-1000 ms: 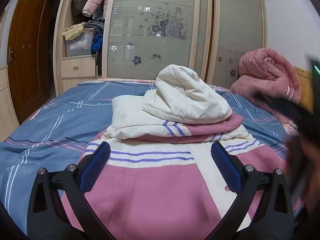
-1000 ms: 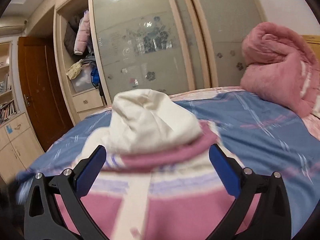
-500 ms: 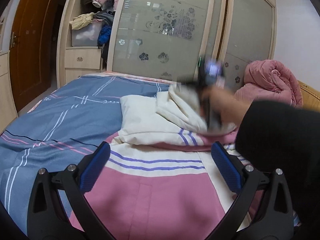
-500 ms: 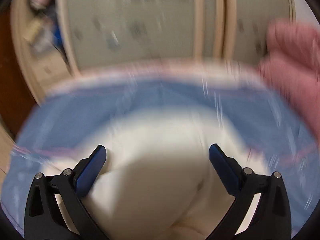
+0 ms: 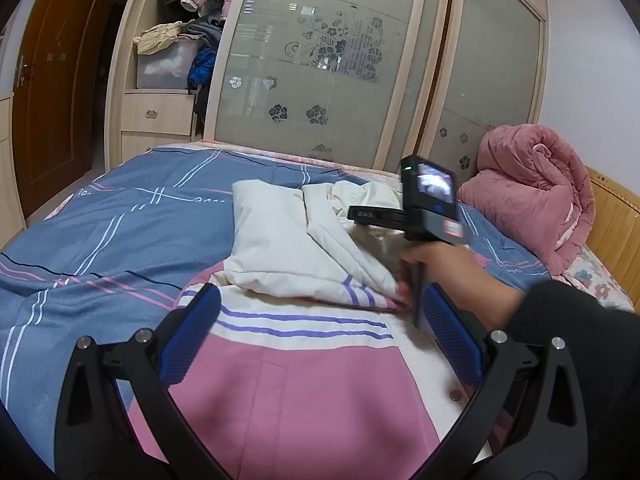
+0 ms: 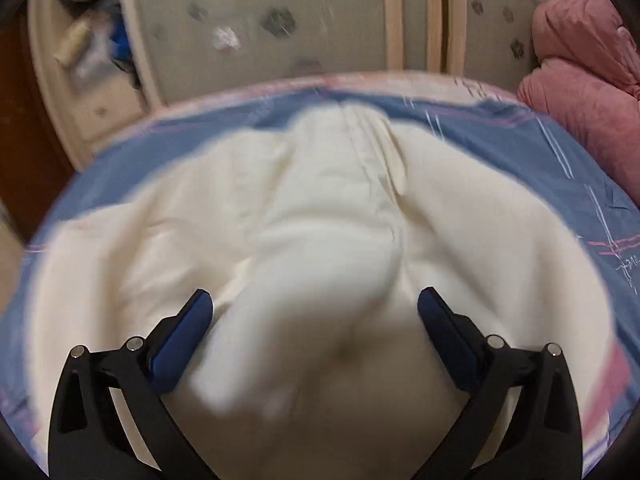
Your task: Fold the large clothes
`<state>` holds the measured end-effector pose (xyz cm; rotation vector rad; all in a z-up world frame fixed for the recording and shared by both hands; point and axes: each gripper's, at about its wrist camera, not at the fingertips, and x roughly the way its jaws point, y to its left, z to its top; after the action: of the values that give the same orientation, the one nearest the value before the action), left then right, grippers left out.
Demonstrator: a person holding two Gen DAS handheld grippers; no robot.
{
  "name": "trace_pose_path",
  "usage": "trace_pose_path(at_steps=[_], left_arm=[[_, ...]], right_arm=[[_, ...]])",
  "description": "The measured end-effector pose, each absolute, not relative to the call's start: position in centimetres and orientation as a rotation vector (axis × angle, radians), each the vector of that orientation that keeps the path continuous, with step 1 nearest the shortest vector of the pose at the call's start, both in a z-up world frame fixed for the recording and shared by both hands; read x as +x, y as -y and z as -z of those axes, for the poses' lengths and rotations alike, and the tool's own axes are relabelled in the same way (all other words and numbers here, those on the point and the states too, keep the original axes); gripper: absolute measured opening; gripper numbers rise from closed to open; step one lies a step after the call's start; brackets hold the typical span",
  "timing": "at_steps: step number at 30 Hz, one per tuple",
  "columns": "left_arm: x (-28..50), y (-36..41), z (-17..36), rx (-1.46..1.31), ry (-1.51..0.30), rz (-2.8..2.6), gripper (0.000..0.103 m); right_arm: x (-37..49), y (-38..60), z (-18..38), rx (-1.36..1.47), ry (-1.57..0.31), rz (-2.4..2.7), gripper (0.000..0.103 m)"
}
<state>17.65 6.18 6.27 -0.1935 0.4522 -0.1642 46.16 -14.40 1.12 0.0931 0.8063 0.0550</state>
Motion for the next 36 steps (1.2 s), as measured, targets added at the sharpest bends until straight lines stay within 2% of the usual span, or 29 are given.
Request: trace_pose_path(at_steps=[2,6,12,19,23,26,30,36], left_arm=[[17.4,-6.0,-6.2,-0.2,-0.457,0.171,0.101],[16.9,-5.7,-6.2,-0.183,-0.452,0.169,0.101],[16.4,-5.7,-6.3,-0.142,-0.444,0.161,0.101],[14.9,-5.8,-6.2,-0.136,-0.442,0.179,0.101],[13.2,-5.1,-6.2,-0.081,-0.44,0.179,0.101],[11.5,-4.9,-6.5,-0.058,-0.43,0.173,0.101],[7.8,-5.2,-5.8,-0.006,-0.401,0.143,0.101],[3.5,-5.5,-3.1,0.004,-0.453,0.158,0.101]], right_arm=[[44.2,13.9,-0.4,0.024,-0.837,-0.06,0.102],[43.2,14.7,4.9,0.015,-0.879,-0.077,0.102],[42.1,14.7,3.1,0.042,-0.813,-0.088,0.102],[27.2,17.5,-3.5,0.067,-0.583,-0.184,0.102],[17.5,20.5,-4.1,0.027,-0.526,-0.176,0.102],[10.7,23.5,-4.4,0.101,-0.497,-0.128,0.102],[5.1,25.1,-4.3,0.059,-0.441,-0.061,0.102],[3.1,26.2,-3.5,0.042,-0.449,-0.077,0.102]])
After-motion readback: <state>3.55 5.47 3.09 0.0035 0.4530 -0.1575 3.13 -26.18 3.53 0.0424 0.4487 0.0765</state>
